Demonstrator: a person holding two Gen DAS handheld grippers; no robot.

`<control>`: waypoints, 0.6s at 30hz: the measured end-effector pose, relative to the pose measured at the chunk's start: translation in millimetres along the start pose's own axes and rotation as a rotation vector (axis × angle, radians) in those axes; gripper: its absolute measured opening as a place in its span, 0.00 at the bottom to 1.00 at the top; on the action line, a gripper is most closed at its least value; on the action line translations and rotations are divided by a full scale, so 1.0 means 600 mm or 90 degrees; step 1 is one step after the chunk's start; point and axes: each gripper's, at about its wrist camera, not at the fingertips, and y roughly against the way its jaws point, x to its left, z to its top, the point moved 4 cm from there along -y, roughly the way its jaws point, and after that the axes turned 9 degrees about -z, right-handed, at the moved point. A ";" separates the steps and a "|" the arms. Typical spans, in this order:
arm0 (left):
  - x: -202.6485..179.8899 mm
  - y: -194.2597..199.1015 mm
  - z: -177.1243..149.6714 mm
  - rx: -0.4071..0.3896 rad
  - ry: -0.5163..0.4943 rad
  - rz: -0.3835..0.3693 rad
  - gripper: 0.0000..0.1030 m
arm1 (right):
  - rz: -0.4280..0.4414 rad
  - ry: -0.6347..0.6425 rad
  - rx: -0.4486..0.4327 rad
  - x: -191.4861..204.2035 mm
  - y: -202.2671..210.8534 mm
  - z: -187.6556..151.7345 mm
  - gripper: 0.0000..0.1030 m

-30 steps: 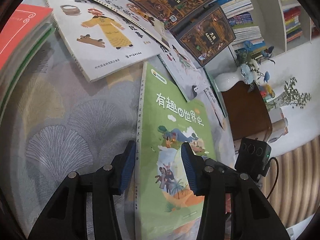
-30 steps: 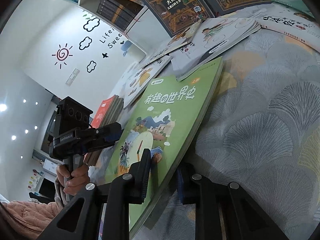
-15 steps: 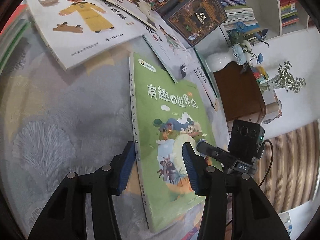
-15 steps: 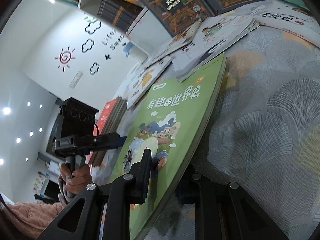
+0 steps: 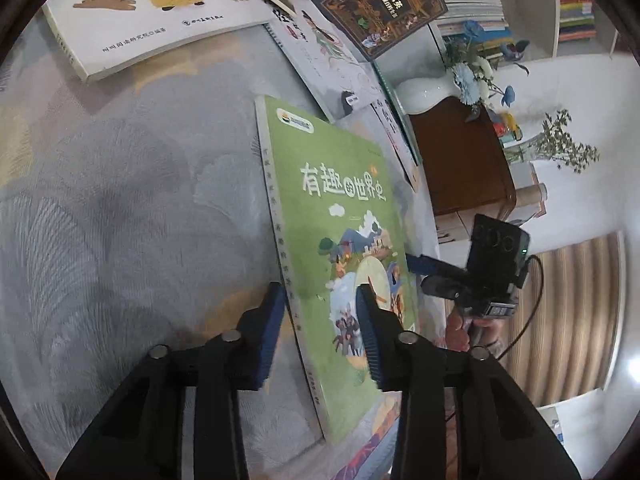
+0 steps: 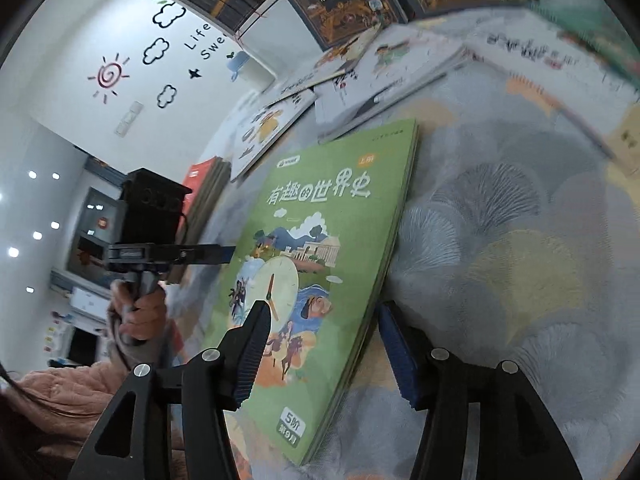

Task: Organize books
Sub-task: 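Close both grippers on the green book edge and lift it upright, then carry the green book to the white table, lower it onto the red book, open both grippers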

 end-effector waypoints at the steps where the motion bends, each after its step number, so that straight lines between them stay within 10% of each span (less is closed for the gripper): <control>1: 0.000 -0.002 0.002 -0.001 0.000 0.003 0.30 | 0.005 -0.004 -0.002 -0.004 -0.005 0.002 0.42; 5: -0.008 -0.007 0.005 -0.003 -0.016 0.023 0.30 | 0.039 -0.068 -0.035 -0.035 -0.023 0.020 0.19; 18: -0.022 -0.008 -0.003 -0.040 -0.056 0.106 0.22 | 0.014 -0.054 -0.072 -0.015 -0.035 0.027 0.20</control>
